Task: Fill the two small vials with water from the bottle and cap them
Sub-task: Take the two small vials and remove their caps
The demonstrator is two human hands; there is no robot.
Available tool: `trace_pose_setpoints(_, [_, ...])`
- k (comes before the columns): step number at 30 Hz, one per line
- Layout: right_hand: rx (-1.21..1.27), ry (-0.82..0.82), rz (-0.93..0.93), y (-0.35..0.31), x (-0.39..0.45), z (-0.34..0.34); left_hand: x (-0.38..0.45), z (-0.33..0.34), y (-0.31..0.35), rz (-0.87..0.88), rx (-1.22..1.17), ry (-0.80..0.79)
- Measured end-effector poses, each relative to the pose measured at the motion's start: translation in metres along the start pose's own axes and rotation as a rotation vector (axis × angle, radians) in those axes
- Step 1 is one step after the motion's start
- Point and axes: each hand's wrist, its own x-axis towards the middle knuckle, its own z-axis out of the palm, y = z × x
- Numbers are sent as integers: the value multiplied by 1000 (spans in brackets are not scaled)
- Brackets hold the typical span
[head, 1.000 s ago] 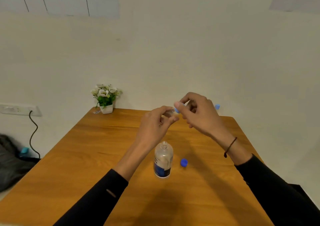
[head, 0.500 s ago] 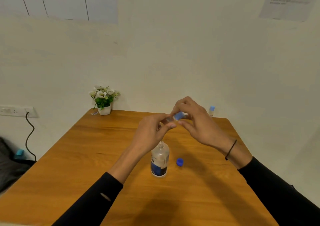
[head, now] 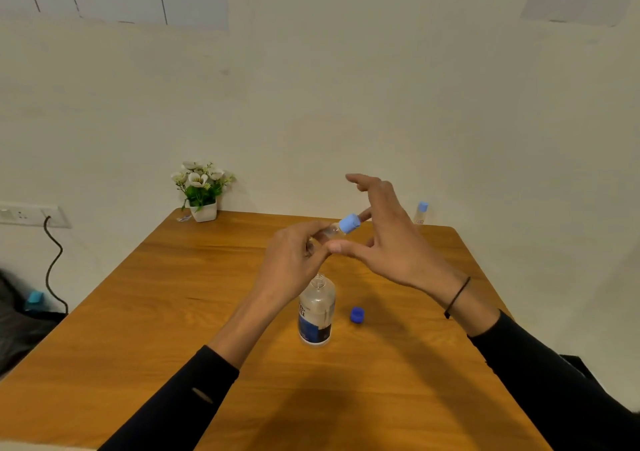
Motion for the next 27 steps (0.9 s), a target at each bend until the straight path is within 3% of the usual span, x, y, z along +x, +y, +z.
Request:
trace_pose_setpoints(4, [-38,169,-4,2,4,2,0,2,1,-4,13,-18])
trace_pose_setpoints(9, [68,49,-44,3,-1,-2,-2,0,1,-18,5,-5])
trace_pose_setpoints(12, [14,110,67,-1,-1,-1,-1,-1,3,-14,24,-10])
trace_pose_setpoints(15, [24,170,53,2,2,1,-1,1,4,-14,39,-21])
trace_pose_setpoints(21, [110,37,4,3,-4,-5,-2,1,5,-15,36,2])
trace_pose_setpoints(24, [29,106,96,0,-2,-4,-1,2,7,-16,44,-7])
trace_pose_setpoints(27, [8,152,66,3,0,-4,0,4,6,-15,31,-25])
